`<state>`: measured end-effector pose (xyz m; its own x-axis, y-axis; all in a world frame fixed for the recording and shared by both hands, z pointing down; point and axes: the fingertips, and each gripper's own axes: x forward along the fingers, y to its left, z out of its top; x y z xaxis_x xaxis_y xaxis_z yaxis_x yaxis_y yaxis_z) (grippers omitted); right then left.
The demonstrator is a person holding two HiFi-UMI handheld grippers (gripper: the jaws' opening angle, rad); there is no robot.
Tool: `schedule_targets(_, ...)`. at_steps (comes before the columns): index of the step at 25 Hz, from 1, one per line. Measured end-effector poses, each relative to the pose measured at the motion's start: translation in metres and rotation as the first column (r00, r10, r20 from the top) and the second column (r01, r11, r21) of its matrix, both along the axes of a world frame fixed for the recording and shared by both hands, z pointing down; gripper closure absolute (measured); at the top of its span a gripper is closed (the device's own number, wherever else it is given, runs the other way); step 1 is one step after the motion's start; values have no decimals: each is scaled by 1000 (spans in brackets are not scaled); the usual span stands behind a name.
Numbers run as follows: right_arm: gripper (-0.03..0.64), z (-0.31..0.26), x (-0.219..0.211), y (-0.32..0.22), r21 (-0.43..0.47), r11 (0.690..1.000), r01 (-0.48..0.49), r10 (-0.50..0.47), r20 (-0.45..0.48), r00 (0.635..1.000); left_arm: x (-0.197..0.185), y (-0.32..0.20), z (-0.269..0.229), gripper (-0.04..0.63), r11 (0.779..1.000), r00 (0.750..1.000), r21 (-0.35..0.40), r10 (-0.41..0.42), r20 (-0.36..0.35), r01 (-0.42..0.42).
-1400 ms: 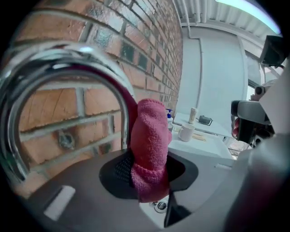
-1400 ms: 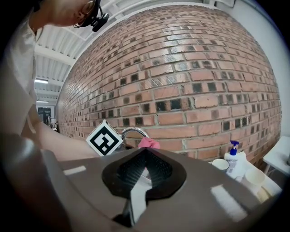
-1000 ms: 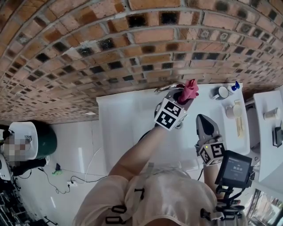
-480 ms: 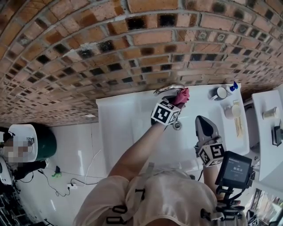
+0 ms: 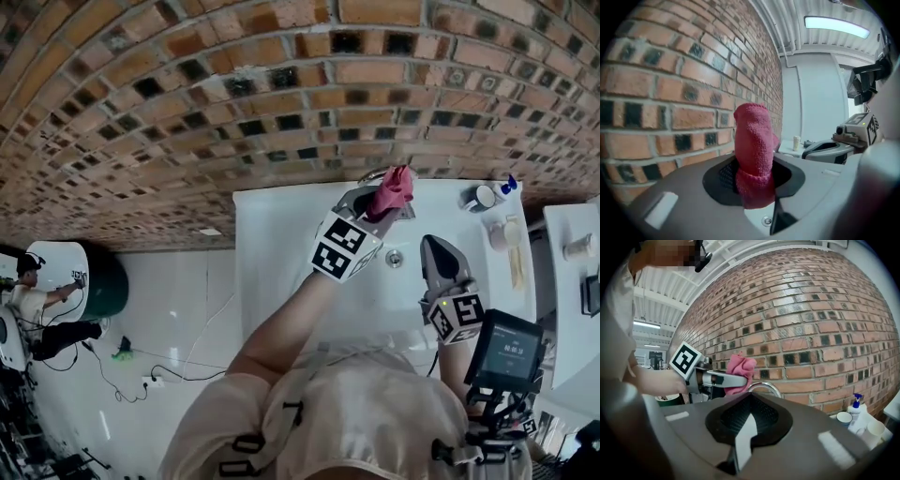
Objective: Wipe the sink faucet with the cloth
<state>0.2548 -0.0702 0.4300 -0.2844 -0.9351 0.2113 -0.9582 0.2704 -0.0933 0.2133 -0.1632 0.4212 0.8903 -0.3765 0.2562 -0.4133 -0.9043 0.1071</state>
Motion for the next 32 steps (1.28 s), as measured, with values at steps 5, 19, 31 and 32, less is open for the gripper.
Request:
schedule_targets(5,627,-11,-49,1,27,997,77,-76,-17,997,-92,9,-18,474,983,989,118,-140,-39,143)
schedule_targets(19,627,19,-176,-17,11,970,242,-238,-146,960,-290,42,59,474,926,928,76,-373,9,371)
schedule_targets(31,627,70,-227,-8,-112,954,277,-292,-149,945,-327,81,226,472,883,913,-259,-339,225,392)
schedule_targets(32,627,72,-228,-7,-119,954,275,-291,-148,945,-326,83,234,471,875,915,-287,-332,231,390)
